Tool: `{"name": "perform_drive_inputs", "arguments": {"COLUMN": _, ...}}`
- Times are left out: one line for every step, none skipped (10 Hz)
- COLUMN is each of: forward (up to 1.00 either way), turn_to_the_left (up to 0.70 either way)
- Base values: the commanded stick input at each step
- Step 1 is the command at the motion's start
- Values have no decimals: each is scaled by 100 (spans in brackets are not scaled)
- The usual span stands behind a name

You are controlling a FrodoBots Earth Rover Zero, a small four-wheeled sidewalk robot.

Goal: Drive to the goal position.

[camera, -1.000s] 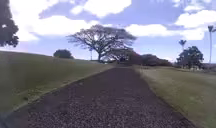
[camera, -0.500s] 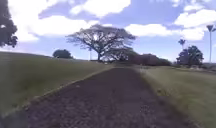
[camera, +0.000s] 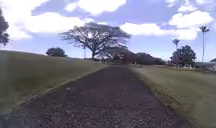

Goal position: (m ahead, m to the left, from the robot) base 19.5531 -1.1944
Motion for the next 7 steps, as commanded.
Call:
{"name": "perform_drive_inputs", "arguments": {"forward": 50, "turn_to_the_left": 0}}
{"name": "perform_drive_inputs", "arguments": {"forward": 50, "turn_to_the_left": 0}}
{"name": "perform_drive_inputs", "arguments": {"forward": 50, "turn_to_the_left": 0}}
{"name": "perform_drive_inputs", "arguments": {"forward": 50, "turn_to_the_left": 0}}
{"name": "perform_drive_inputs", "arguments": {"forward": 50, "turn_to_the_left": 0}}
{"name": "perform_drive_inputs", "arguments": {"forward": 50, "turn_to_the_left": 0}}
{"name": "perform_drive_inputs", "arguments": {"forward": 50, "turn_to_the_left": 0}}
